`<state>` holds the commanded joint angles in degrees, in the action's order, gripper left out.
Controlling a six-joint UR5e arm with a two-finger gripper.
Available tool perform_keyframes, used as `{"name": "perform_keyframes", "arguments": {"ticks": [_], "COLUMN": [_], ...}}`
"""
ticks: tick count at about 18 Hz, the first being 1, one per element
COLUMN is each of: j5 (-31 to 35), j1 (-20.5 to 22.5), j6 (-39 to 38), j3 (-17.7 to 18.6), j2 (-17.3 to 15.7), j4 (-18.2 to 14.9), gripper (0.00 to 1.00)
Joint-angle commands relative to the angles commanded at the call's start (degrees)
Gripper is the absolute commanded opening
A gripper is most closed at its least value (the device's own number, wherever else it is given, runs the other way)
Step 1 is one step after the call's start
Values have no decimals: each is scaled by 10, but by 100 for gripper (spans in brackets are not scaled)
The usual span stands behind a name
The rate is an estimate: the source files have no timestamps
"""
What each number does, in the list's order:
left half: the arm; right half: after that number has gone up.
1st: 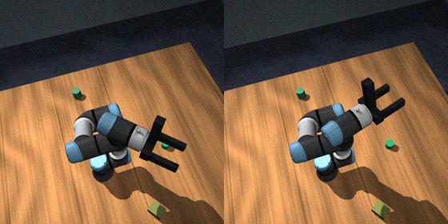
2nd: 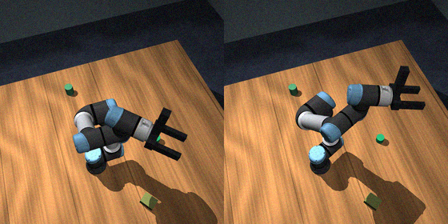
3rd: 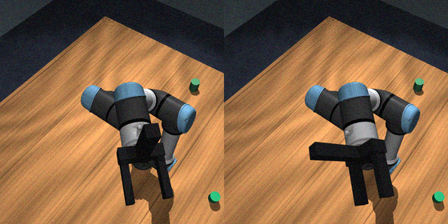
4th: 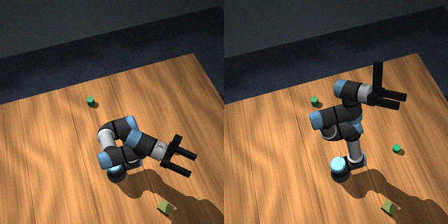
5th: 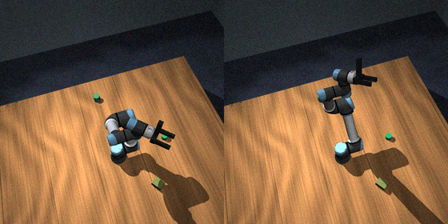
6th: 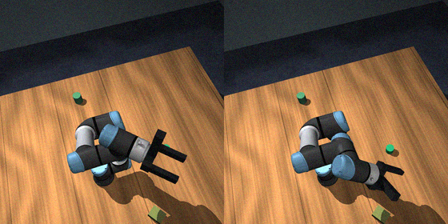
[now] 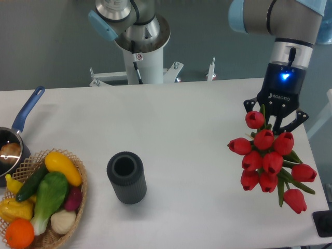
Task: Insert the flowers into the vase
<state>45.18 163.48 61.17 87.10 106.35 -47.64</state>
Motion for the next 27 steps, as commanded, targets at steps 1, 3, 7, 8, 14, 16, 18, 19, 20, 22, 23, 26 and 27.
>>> {"name": "perform_keyframes", "arguments": {"ticks": [1, 3, 7, 8, 14, 16, 18, 19, 20, 22, 23, 26, 27], "j5": [0, 0, -10, -14, -88, -89, -93, -99, -111, -146, -166, -209, -229], "j1": [0, -1, -5, -7, -32, -50, -67, -74, -79, -83, -89, -110, -115], "j6": [1, 1, -2, -2, 1, 2, 2, 1, 2, 4, 4, 12, 14], "j3": [1, 4, 7, 7, 11, 11, 11, 11, 15, 18, 22, 40, 44], "j2": [0, 0, 1, 2, 20, 23, 25, 25, 25, 25, 28, 30, 30], "j4": [0, 0, 0, 0, 1, 1, 1, 3, 4, 9, 13, 25, 25], "gripper": [21, 21, 21, 21, 21, 21, 21, 21, 21, 21, 21, 21, 21]}}
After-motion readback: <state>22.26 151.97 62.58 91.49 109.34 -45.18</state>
